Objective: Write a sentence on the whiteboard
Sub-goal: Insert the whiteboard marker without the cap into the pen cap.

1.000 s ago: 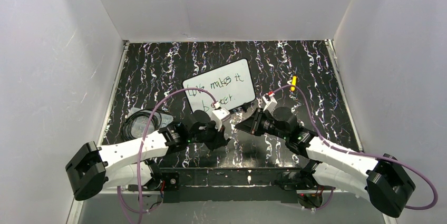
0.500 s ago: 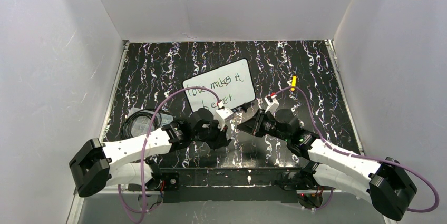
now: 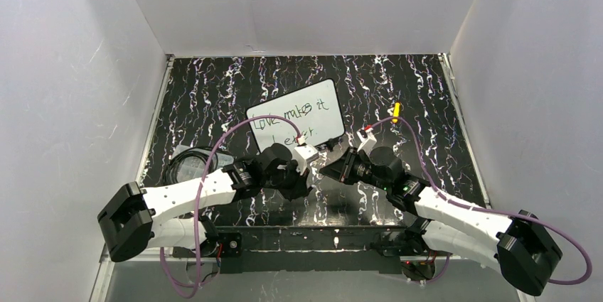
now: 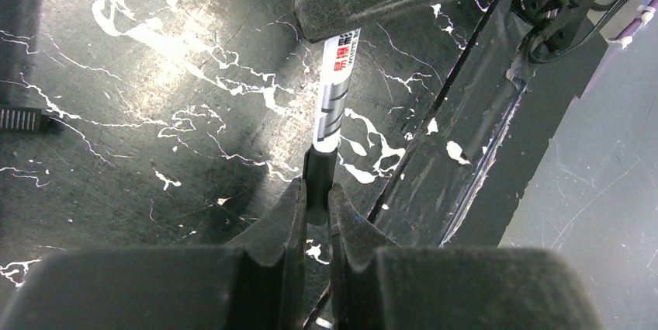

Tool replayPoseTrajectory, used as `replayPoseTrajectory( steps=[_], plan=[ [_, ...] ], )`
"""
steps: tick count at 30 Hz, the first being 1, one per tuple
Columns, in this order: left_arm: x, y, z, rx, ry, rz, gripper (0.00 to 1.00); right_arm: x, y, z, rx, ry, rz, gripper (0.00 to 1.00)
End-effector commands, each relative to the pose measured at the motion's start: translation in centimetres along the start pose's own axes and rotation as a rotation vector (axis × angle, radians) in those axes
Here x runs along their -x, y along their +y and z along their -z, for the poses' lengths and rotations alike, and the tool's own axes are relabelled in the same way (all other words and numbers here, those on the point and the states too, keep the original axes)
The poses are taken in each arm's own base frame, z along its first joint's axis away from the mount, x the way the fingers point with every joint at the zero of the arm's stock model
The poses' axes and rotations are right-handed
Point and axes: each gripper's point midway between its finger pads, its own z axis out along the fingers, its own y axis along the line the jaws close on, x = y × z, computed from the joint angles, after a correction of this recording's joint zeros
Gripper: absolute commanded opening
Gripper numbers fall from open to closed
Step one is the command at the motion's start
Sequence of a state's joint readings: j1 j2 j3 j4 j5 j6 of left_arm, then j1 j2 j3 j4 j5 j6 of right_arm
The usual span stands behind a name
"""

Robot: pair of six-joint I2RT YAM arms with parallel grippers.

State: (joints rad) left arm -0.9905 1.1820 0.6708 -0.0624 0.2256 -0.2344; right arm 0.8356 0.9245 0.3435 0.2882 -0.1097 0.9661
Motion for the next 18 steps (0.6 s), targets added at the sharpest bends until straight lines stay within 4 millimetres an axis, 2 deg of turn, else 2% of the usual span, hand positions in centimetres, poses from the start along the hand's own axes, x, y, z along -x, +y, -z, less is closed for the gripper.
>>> replayPoseTrajectory(
  steps=[1, 18],
  plan=[
    [16.5, -4.6, 4.5, -0.119, -0.540, -0.123, 0.00, -7.7, -3.6, 1.6, -0.096, 0.307, 0.004, 0.01],
    [18.8, -5.0, 5.1, -0.115, -0.588, -0.161, 0.00, -9.0, -3.5, 1.4, -0.100, 0.359, 0.015, 0.01]
  ],
)
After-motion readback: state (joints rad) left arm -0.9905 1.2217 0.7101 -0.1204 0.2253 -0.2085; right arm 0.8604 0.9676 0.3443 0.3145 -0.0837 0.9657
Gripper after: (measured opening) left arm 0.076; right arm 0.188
